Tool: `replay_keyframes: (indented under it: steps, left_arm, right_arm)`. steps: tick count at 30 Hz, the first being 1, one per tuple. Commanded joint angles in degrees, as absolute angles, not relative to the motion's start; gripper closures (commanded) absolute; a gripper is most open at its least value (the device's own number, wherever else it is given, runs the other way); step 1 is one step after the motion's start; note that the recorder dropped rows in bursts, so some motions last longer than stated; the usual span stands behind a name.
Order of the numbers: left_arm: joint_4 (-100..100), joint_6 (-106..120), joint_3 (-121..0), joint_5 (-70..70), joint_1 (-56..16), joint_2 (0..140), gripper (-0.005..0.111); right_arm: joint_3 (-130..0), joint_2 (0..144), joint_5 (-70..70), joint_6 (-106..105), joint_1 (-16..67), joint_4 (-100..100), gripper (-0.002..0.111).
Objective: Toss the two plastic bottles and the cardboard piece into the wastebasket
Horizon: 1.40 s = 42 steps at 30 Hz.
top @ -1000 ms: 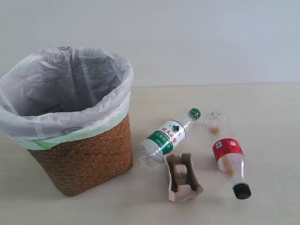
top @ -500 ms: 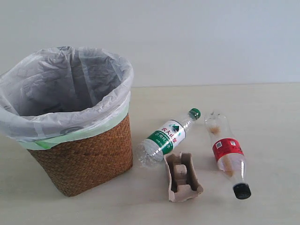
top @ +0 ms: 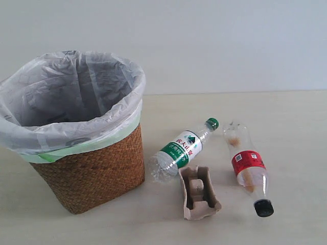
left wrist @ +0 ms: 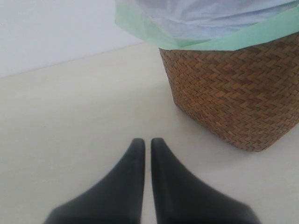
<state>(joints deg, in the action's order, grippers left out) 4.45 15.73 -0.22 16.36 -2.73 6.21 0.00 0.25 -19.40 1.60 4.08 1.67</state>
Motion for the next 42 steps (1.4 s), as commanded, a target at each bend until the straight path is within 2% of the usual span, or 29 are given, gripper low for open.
replay_keyframes:
  steps: [1,19,28,42]
  left_arm:
    - [4.9,15.2,0.0,15.9,-2.6,6.1,0.103]
    - [4.9,15.2,0.0,15.9,-2.6,6.1,0.103]
    - [4.9,15.2,0.0,15.9,-2.6,6.1,0.103]
    - [4.9,15.2,0.0,15.9,-2.6,6.1,0.103]
  right_arm:
    - [0.0,0.0,-19.3,1.3,4.0,2.1,0.107]
    - [0.0,0.0,-19.3,1.8,4.0,1.8,0.107]
    - [0.0,0.0,-19.3,24.3,4.0,-25.1,0.107]
    - [0.0,0.0,-16.9,25.0,4.0,-26.4,0.107]
